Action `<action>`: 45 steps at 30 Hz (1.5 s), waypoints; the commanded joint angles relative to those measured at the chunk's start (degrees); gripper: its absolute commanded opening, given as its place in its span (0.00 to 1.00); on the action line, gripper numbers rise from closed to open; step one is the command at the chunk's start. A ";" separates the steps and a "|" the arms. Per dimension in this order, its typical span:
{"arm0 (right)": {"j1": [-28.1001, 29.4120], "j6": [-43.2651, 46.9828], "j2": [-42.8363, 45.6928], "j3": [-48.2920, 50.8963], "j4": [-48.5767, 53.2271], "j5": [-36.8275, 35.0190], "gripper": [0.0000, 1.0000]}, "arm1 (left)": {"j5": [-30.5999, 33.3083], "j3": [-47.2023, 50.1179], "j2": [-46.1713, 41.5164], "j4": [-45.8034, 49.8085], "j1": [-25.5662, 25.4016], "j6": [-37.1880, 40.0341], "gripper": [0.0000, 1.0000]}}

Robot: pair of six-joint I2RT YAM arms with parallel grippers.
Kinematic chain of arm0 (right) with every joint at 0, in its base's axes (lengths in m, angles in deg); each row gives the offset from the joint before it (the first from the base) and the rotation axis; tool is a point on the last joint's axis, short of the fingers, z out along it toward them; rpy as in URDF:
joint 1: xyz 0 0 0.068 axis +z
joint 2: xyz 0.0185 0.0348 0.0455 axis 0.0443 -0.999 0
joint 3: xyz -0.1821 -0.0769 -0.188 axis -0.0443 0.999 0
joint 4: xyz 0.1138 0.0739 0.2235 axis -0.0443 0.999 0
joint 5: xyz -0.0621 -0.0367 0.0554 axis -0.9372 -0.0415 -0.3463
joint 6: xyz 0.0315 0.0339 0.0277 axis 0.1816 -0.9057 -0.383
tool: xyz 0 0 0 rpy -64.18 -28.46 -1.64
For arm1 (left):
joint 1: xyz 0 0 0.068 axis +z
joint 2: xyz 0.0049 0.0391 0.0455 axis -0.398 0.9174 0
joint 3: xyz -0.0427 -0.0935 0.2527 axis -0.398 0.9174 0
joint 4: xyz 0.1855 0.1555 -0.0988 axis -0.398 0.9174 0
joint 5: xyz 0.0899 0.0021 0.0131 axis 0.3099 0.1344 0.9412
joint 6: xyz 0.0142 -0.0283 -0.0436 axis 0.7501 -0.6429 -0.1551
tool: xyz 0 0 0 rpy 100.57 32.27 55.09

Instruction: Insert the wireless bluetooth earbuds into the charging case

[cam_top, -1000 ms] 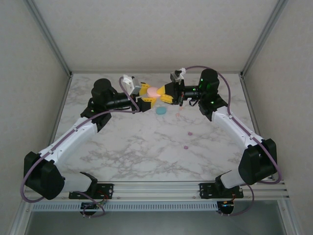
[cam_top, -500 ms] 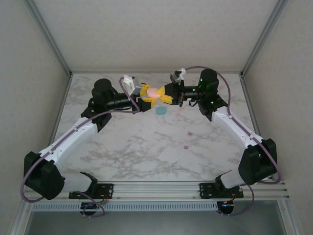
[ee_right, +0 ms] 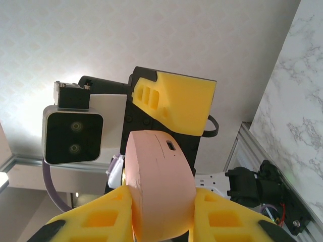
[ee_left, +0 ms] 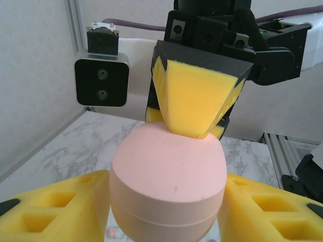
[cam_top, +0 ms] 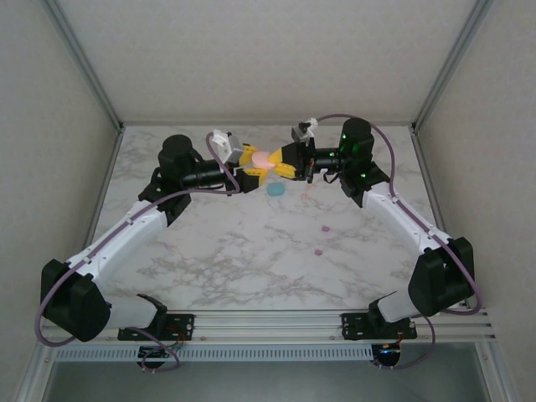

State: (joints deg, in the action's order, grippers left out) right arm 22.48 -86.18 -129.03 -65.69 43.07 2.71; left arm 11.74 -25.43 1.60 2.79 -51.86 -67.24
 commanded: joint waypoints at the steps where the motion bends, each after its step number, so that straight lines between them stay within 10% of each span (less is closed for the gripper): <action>1: 0.57 1.47 2.13 -1.34 0.31 0.78 0.18 | 0.88 -0.60 -1.65 0.97 -0.43 1.59 0.55; 45: 0.68 3.12 2.81 -1.02 0.75 0.41 0.18 | -1.18 -1.45 -0.25 -3.75 -0.51 -3.12 0.54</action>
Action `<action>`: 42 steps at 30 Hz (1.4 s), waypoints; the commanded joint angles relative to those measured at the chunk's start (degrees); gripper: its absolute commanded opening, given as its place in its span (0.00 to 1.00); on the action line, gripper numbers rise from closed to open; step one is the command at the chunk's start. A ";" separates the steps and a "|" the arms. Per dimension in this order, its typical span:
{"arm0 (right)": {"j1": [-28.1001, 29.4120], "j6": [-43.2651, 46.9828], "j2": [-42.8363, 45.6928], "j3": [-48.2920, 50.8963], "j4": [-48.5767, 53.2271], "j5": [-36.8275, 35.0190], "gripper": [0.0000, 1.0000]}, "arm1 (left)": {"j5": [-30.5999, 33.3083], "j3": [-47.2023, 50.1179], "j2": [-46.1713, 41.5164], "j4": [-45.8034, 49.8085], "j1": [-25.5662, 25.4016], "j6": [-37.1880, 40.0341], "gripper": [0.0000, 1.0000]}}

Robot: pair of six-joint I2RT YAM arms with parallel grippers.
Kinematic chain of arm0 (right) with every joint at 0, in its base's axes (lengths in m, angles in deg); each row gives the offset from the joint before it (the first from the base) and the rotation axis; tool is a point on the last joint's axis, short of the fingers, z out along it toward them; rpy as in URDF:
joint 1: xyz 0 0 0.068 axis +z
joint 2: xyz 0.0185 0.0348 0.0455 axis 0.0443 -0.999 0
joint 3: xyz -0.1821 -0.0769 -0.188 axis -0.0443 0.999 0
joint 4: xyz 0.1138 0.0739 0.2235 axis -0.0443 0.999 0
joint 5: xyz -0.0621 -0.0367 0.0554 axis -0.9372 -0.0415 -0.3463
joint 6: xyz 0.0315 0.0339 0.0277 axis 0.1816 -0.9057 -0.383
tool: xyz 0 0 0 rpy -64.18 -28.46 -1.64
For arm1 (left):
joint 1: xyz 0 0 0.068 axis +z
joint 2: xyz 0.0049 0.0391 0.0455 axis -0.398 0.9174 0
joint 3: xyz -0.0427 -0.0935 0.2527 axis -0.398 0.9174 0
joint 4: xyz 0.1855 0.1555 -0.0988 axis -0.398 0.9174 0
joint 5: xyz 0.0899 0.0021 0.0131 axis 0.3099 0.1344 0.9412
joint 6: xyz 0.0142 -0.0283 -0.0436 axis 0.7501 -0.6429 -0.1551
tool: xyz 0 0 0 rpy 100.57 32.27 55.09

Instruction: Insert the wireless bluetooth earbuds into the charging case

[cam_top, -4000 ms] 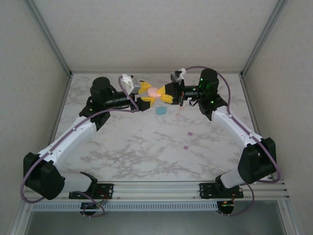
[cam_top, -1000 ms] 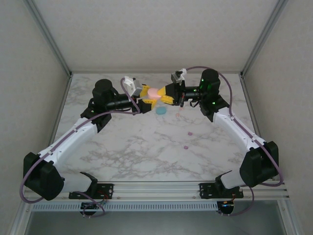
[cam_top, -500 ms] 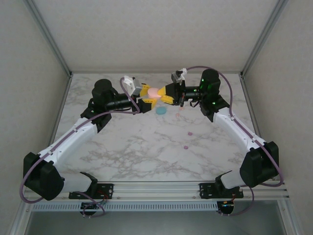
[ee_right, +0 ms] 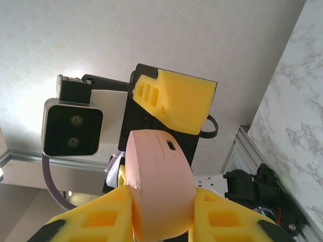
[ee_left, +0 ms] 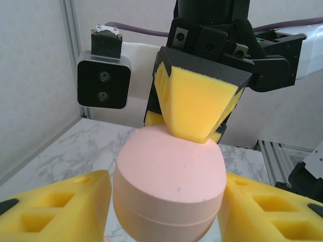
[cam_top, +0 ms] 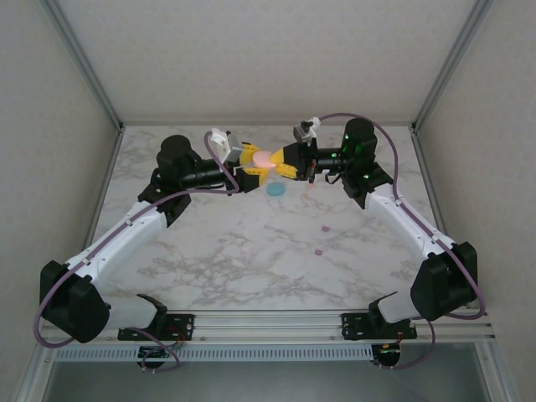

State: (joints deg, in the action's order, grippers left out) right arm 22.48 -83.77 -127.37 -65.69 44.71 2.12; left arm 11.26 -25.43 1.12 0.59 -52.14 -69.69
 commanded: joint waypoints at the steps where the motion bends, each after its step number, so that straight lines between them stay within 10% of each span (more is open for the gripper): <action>1: 0.61 0.02 1.18 -0.85 -1.70 0.96 0.18 | -0.73 -1.57 0.26 -1.03 -0.25 -0.30 0.54; 42: 0.65 -0.06 0.65 -1.05 -1.99 0.82 0.18 | -0.75 -1.93 0.23 0.80 -0.74 0.34 0.46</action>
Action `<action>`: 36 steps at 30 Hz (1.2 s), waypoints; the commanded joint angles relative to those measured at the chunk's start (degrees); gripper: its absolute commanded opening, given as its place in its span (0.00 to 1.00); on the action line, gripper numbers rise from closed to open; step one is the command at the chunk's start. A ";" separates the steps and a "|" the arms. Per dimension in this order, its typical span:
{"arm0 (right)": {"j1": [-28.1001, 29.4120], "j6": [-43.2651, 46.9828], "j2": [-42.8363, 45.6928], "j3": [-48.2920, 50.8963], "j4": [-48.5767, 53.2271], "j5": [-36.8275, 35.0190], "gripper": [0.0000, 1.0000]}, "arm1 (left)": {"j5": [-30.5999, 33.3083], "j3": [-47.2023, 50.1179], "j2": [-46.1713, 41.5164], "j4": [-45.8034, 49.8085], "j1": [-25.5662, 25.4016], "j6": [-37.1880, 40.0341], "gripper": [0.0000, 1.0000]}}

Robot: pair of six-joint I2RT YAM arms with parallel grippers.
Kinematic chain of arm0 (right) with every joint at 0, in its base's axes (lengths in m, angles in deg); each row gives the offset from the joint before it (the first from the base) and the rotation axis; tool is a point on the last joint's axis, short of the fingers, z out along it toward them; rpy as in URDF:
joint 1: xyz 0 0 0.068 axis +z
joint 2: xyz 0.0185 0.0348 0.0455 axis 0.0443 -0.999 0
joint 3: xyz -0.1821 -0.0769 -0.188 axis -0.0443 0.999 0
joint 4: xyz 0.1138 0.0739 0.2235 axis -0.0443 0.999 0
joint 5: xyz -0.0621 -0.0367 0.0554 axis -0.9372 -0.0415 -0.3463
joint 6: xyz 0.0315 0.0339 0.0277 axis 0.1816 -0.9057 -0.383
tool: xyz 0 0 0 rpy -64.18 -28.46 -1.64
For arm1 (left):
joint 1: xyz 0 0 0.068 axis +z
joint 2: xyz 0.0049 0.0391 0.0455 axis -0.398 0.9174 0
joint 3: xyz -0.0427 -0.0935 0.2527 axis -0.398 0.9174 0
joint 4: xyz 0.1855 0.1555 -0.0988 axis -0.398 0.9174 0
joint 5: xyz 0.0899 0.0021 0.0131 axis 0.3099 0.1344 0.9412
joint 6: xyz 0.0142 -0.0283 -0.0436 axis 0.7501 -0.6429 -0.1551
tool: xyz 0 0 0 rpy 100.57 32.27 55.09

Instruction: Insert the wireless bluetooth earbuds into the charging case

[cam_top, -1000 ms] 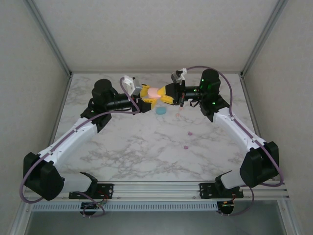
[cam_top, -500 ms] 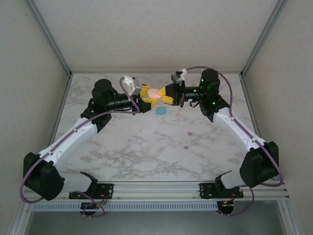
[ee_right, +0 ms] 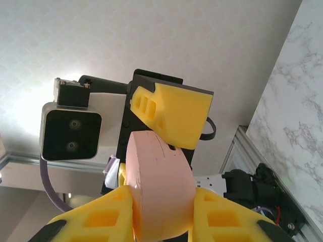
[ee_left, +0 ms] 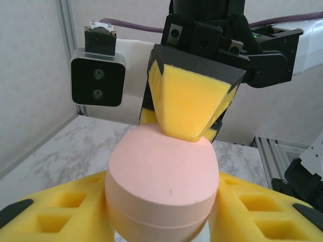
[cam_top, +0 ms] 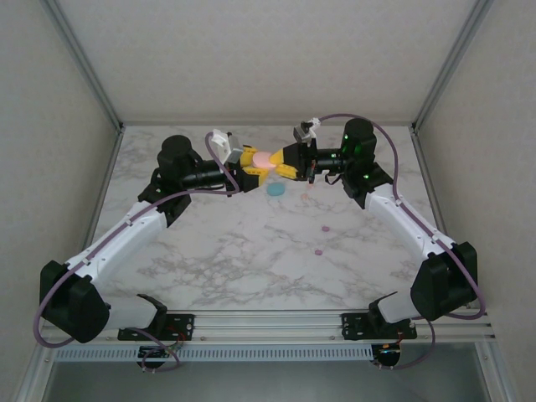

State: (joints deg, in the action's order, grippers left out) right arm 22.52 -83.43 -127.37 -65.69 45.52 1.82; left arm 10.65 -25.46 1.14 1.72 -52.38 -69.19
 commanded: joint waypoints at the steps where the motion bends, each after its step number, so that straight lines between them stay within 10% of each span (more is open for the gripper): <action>1: 0.63 -1.21 0.65 -0.99 -3.94 1.16 0.18 | -0.11 -1.98 0.19 0.07 -0.50 0.19 0.46; 23: 0.71 -3.74 0.30 0.97 -7.38 0.15 0.25 | 0.70 -1.17 0.25 0.51 -0.60 1.21 0.25; 36: 0.95 44.76 9.93 -7.72 42.51 -22.73 0.62 | 2.07 -0.46 -1.11 5.37 -0.61 3.54 0.21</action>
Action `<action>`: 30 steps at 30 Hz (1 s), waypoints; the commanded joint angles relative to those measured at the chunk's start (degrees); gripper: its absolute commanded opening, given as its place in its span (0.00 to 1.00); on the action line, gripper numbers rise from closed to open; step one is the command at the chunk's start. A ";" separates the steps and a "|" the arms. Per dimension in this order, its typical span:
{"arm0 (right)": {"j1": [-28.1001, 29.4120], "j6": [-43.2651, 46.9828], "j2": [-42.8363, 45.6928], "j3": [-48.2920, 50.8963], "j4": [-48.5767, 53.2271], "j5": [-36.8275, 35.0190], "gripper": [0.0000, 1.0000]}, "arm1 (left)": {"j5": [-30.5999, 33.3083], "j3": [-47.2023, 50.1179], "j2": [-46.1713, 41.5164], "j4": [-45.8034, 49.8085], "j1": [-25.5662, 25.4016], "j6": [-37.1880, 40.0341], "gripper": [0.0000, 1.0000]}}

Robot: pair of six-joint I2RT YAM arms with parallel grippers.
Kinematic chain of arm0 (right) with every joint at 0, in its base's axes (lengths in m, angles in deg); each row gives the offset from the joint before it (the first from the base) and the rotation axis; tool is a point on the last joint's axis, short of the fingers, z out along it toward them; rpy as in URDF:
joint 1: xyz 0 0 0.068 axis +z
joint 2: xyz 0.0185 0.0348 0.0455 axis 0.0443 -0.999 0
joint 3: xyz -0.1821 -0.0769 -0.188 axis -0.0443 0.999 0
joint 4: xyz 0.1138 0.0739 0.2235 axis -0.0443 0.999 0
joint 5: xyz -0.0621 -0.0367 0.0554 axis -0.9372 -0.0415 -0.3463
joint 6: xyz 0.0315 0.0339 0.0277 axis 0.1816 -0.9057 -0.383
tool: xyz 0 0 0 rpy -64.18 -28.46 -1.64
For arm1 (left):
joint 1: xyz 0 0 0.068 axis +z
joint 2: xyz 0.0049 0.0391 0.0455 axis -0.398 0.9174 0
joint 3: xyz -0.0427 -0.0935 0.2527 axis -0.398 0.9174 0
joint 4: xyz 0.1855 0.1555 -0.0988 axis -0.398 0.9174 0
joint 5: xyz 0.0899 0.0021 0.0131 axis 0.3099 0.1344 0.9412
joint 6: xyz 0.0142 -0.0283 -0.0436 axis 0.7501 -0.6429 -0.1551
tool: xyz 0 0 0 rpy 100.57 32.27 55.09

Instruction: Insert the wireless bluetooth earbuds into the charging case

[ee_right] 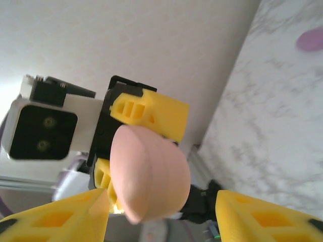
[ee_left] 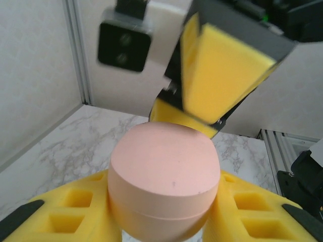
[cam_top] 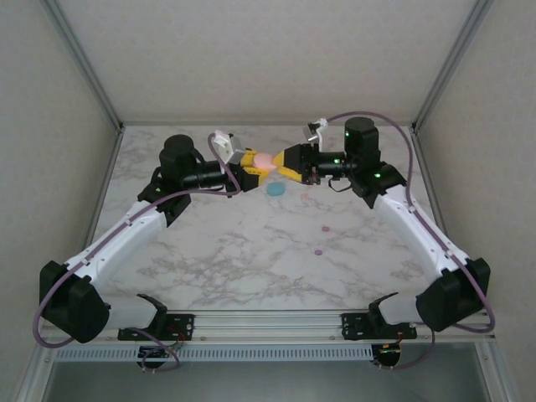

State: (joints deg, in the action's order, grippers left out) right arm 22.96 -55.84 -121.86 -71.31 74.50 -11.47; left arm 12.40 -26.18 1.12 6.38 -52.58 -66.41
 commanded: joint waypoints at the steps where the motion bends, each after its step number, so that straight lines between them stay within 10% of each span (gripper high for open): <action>1: 0.70 20.37 6.01 -0.95 13.81 -12.25 0.64 | 0.17 0.47 -1.09 0.40 -0.41 0.37 0.21; 12: 7.23 34.80 7.67 0.10 13.34 -21.26 0.73 | 0.18 0.87 -0.56 -1.25 -1.72 -1.31 0.21; 30: 7.77 29.84 6.57 -1.32 11.08 -26.09 0.69 | -1.78 -0.82 -1.31 4.80 -2.43 2.61 0.21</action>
State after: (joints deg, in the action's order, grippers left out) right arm 30.63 -24.35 -115.91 -70.11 87.26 -37.22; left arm 12.20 -25.74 1.08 8.43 -54.22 -65.69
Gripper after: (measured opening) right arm 0.692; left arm 0.375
